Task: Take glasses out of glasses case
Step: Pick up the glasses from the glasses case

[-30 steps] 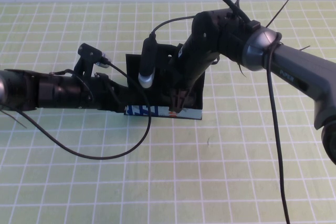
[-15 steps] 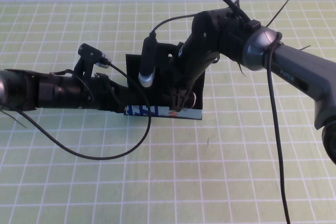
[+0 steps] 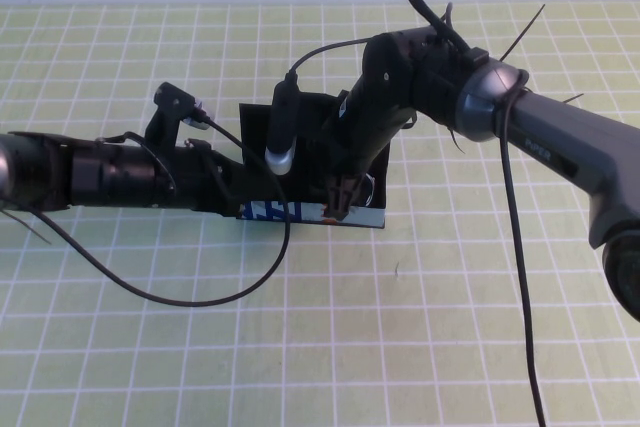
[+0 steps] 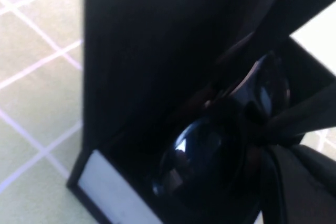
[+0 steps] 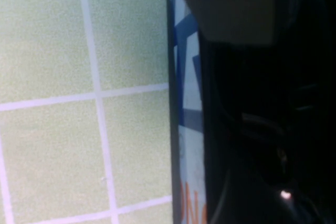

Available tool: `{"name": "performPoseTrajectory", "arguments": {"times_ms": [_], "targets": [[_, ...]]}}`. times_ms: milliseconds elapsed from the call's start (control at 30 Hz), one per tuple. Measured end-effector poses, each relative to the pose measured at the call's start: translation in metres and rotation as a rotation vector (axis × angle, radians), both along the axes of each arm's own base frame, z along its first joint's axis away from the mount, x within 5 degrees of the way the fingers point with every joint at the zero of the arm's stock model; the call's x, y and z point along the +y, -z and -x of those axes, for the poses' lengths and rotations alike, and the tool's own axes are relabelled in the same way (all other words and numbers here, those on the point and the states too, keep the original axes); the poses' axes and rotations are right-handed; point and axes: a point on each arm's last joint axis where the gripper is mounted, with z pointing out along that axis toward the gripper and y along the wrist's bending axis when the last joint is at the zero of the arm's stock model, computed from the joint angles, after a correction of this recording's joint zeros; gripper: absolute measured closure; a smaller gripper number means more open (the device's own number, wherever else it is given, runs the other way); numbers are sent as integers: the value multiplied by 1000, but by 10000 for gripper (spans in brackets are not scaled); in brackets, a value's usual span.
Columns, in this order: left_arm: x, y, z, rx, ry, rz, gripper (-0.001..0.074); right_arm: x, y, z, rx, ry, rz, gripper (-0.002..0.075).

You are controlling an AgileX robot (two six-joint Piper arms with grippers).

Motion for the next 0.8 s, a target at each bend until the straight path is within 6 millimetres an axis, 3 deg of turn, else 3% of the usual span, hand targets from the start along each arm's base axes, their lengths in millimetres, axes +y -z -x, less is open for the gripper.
{"name": "performPoseTrajectory", "arguments": {"times_ms": [300, 533, 800], "targets": [[1, -9, 2, -19, 13, 14, 739, 0, 1, -2, -2, 2, 1, 441], [28, -36, 0, -88, -29, 18, 739, 0, 1, -2, -1, 2, -1, 526], [64, -45, -4, -100, -96, 39, 739, 0, 0, -1, 8, 4, -6, 625]]}}
